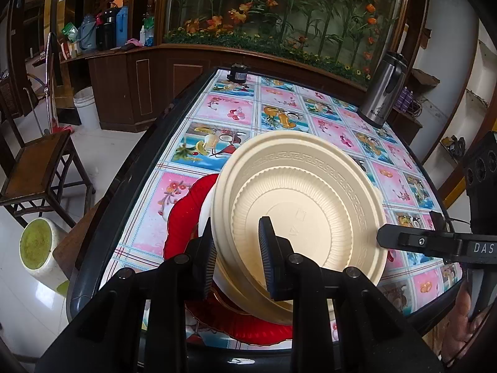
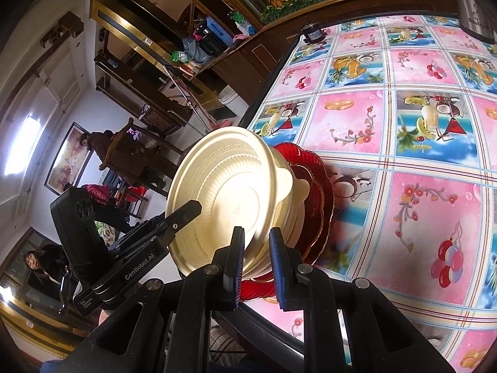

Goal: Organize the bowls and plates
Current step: 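Carry the beige bowl over the plate stack with the left tool, then lower the beige bowl onto the stack and open the left tool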

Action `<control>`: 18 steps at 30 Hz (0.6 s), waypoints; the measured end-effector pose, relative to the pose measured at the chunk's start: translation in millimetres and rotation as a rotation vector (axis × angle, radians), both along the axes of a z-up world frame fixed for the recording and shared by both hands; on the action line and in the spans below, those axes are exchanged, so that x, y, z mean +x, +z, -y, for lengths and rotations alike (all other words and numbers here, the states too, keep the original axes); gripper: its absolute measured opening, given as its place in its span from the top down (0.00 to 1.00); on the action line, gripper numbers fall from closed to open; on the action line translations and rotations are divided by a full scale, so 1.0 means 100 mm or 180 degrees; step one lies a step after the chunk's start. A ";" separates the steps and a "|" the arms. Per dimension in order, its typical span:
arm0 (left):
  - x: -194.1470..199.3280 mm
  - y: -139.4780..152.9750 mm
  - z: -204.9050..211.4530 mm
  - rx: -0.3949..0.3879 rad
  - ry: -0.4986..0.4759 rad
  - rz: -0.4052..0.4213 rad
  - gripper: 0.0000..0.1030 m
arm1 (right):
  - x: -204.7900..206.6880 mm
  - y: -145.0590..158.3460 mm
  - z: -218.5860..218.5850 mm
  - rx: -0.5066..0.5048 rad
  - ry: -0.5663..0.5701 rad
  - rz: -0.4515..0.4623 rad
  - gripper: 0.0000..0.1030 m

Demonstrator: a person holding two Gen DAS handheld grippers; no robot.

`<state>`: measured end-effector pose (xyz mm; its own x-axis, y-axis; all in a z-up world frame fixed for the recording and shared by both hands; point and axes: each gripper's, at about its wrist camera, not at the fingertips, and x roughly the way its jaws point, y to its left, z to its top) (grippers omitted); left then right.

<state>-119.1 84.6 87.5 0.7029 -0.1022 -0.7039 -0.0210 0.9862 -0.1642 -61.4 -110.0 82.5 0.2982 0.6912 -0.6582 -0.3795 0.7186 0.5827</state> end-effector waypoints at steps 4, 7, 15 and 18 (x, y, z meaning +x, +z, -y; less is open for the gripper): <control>0.00 0.00 0.00 -0.0002 -0.0001 0.0006 0.78 | 0.00 -0.01 0.01 0.0002 -0.0012 -0.0004 0.82; 0.00 -0.01 0.00 -0.0006 0.0007 0.0004 0.78 | -0.01 0.00 0.00 -0.0013 -0.0011 -0.0006 0.82; 0.02 -0.02 -0.01 0.0005 0.0027 0.0011 0.78 | -0.01 -0.01 0.00 0.0005 0.0001 -0.0026 0.82; 0.01 -0.02 -0.02 0.0012 0.0030 0.0010 0.78 | -0.01 -0.01 -0.01 0.0005 0.0006 -0.0016 0.82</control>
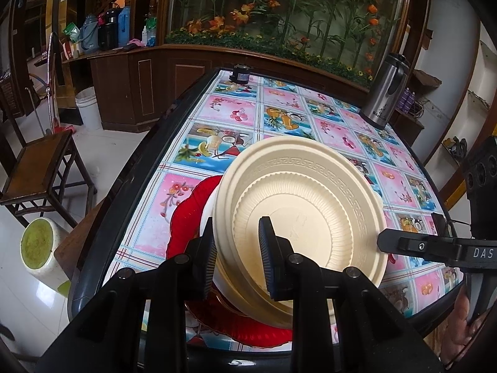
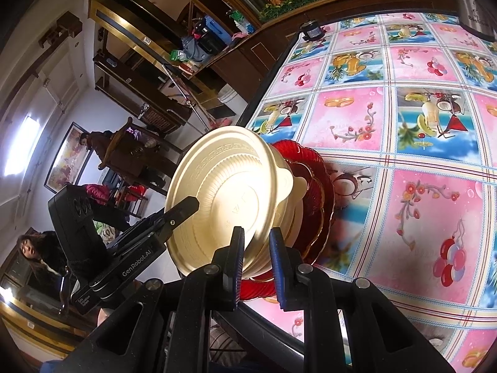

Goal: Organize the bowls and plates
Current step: 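Lower the beige bowl onto the stack and open the left tool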

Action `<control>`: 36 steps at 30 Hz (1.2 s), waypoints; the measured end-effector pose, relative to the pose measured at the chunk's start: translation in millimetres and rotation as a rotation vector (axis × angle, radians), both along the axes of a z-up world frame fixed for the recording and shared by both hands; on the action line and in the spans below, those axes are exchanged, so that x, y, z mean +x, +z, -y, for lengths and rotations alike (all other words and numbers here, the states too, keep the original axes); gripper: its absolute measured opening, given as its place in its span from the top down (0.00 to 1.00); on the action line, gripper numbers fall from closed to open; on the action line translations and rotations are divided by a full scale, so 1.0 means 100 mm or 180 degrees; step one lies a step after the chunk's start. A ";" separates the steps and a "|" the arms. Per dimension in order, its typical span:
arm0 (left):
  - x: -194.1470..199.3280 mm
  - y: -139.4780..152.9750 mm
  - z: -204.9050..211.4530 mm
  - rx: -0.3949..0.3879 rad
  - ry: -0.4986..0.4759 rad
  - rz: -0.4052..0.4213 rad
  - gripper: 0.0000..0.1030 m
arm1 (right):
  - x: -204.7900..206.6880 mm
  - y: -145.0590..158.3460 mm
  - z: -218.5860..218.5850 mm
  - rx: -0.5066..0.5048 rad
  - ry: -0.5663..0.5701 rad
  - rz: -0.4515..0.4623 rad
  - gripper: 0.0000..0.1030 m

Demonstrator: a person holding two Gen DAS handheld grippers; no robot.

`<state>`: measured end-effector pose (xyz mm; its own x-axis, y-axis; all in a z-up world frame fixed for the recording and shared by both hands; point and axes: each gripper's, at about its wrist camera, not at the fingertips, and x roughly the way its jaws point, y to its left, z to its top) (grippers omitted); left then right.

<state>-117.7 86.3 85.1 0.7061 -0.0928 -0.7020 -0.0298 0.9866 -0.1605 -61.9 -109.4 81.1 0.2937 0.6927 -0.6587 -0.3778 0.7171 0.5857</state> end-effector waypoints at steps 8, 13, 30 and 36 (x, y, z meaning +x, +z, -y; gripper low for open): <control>0.00 -0.01 0.00 -0.0017 0.0017 -0.0010 0.78 | 0.00 0.00 0.00 0.0002 0.0024 0.0012 0.81; -0.01 0.00 -0.03 -0.0023 0.0061 -0.0006 0.75 | -0.02 0.02 0.00 -0.0005 0.0013 0.0048 0.76; -0.01 0.03 -0.05 0.0039 0.0100 0.0004 0.75 | -0.04 0.06 0.02 -0.0004 0.0010 0.0095 0.73; -0.02 0.04 0.01 0.0164 0.0126 0.0036 0.75 | -0.05 0.06 0.02 -0.0012 0.0019 0.0097 0.69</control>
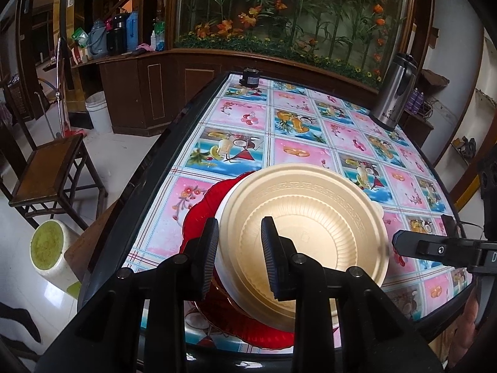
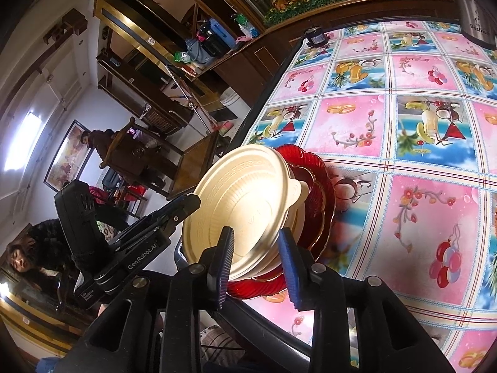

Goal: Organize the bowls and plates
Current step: 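Lower the beige bowl onto the stack and open the left tool, then grasp the red plate stack rim with the left tool while the right tool grips it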

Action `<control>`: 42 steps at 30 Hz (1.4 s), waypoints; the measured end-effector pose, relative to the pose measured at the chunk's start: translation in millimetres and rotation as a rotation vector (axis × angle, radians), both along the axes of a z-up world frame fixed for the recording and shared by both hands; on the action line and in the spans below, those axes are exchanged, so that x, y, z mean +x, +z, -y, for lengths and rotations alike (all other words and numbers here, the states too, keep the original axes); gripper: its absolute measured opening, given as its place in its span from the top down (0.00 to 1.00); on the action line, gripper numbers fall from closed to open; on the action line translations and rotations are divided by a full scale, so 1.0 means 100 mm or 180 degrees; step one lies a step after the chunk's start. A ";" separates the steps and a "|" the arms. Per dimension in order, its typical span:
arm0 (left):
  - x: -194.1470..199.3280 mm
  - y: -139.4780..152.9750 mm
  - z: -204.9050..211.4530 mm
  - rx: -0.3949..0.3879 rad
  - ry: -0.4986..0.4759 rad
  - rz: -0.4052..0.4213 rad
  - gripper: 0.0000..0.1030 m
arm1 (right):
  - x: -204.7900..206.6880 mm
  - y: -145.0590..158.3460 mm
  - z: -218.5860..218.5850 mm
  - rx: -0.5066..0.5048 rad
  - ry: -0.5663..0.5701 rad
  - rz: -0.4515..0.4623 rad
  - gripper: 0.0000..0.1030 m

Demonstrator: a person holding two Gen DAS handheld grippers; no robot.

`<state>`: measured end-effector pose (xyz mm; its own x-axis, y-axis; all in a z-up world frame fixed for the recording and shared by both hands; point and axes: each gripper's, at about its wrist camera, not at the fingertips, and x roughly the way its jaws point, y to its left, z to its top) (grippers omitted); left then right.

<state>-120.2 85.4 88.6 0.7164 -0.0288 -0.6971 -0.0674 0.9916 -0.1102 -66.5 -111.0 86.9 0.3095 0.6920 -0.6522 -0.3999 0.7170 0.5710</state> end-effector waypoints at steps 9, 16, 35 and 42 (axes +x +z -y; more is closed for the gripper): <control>-0.05 0.03 0.05 0.0270 0.0096 0.0115 0.56 | -0.03 0.01 0.01 0.0014 -0.0025 0.0026 0.68; -0.08 0.05 0.03 0.0281 0.0108 0.0142 0.56 | -0.04 0.01 0.08 0.0047 -0.0064 0.0042 0.68; -0.07 -0.26 -0.83 -0.0685 0.0356 -0.0185 0.56 | 0.15 -0.33 0.43 -0.0038 -0.0373 -0.0084 0.62; -0.01 -0.54 -0.86 -0.0950 0.0173 -0.0364 0.69 | 0.22 -0.53 0.39 -0.0108 -0.0369 -0.0194 0.62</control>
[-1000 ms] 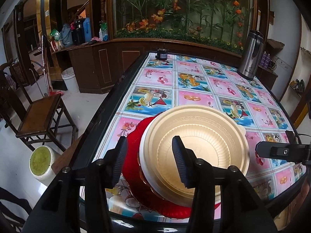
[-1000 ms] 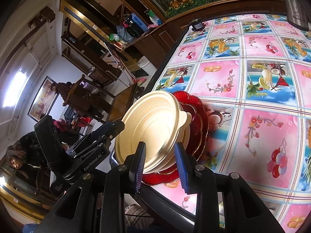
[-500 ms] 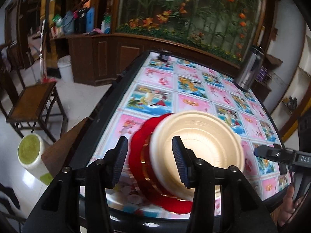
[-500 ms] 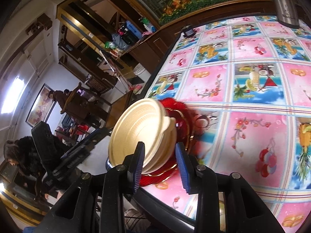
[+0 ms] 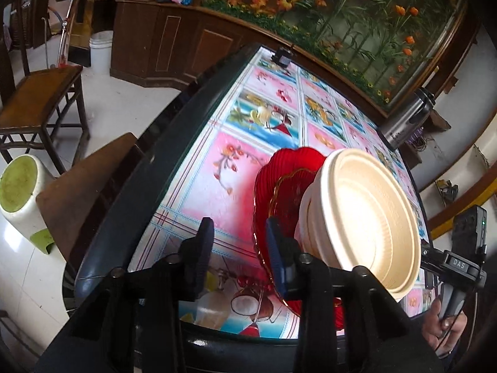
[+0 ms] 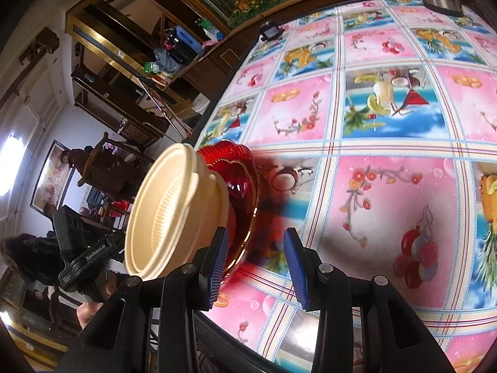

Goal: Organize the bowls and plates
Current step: 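Grasp the red plate stack rim with the left tool while the right tool grips it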

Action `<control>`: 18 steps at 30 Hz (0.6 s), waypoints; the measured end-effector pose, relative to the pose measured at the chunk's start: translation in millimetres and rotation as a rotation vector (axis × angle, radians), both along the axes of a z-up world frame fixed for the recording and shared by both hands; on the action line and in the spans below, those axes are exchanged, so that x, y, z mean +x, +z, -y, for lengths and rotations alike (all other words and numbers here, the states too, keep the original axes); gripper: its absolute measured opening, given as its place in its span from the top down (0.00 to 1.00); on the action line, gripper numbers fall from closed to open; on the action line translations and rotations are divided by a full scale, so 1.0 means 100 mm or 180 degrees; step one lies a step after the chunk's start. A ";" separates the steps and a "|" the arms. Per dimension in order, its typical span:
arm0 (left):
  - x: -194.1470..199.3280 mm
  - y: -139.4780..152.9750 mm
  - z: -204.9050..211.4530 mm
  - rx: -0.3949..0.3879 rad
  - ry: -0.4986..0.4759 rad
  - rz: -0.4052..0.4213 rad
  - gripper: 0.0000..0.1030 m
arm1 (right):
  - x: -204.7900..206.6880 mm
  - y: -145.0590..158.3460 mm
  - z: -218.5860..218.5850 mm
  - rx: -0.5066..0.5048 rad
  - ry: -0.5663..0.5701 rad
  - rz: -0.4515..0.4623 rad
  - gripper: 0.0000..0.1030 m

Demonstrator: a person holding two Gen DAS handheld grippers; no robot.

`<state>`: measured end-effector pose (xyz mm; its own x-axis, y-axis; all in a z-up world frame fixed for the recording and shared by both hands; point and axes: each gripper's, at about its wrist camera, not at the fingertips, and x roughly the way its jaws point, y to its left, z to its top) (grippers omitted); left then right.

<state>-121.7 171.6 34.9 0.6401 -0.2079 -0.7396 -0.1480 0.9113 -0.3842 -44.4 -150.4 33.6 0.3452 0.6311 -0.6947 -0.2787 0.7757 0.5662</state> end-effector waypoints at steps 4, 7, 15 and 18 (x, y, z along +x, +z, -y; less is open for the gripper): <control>0.02 -0.05 0.04 -0.0012 -0.0092 -0.0007 0.79 | 0.02 -0.03 -0.03 0.0000 0.0026 -0.0005 0.62; 0.04 -0.07 0.08 0.0018 -0.0153 -0.0009 0.84 | 0.03 -0.06 -0.07 -0.0022 0.0054 -0.0002 0.62; 0.08 -0.11 0.16 0.0151 -0.0207 -0.0018 0.87 | 0.08 -0.17 -0.24 -0.0121 0.0161 -0.0049 0.77; 0.10 -0.11 0.20 0.0213 -0.0206 -0.0009 0.88 | 0.08 -0.19 -0.30 -0.0148 0.0190 -0.0023 0.84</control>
